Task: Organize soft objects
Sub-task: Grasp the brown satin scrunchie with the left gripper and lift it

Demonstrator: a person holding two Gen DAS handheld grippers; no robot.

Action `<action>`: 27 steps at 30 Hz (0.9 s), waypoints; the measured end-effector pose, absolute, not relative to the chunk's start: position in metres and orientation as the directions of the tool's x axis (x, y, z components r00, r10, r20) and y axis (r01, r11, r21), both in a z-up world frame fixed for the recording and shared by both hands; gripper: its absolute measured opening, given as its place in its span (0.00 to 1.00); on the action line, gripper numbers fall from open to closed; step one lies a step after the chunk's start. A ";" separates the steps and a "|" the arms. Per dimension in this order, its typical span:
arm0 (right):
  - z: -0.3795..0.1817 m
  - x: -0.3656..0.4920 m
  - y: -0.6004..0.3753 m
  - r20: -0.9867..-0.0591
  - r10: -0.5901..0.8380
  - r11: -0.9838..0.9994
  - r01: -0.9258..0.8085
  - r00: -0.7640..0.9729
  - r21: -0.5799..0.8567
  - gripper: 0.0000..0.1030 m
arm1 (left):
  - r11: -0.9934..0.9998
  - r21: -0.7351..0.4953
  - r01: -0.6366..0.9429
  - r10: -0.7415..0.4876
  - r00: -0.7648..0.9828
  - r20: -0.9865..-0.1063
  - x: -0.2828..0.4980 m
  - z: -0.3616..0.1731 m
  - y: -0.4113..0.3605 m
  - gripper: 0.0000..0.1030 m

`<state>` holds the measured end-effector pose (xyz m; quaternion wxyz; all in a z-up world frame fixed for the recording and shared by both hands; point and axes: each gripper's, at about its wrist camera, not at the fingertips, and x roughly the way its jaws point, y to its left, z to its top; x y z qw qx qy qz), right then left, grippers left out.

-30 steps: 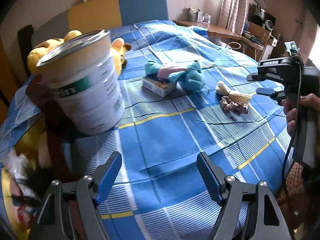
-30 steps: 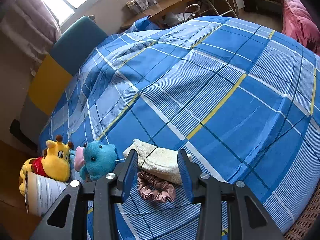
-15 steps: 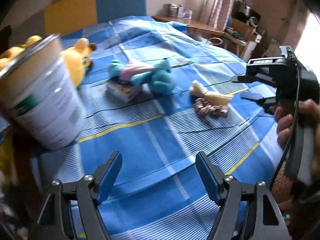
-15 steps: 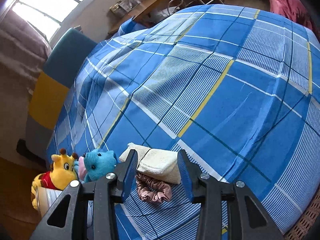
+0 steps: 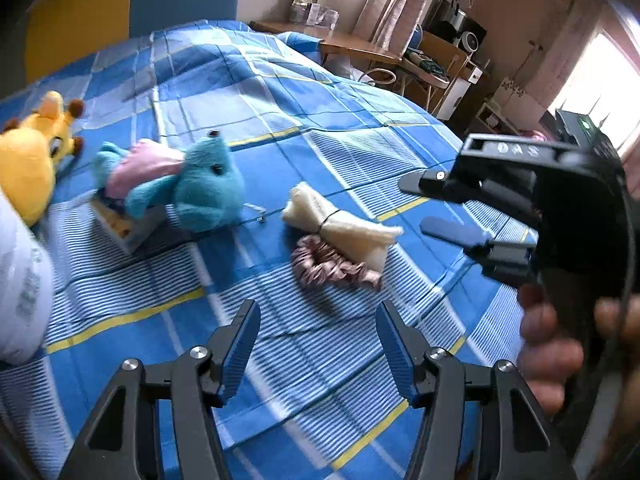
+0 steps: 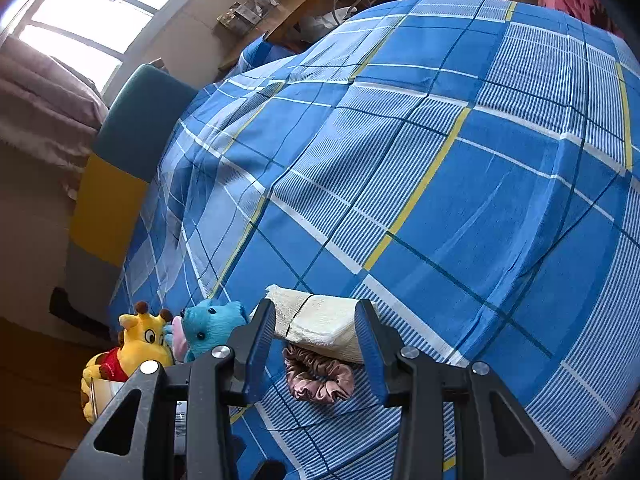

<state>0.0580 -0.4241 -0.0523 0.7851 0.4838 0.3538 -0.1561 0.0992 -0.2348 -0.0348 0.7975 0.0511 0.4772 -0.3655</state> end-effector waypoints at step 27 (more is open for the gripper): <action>-0.060 0.068 -0.417 -0.731 0.133 0.515 0.583 0.670 0.628 0.40 | 0.748 -0.308 0.588 -0.538 0.264 -0.801 0.111 -0.065 -0.184 0.10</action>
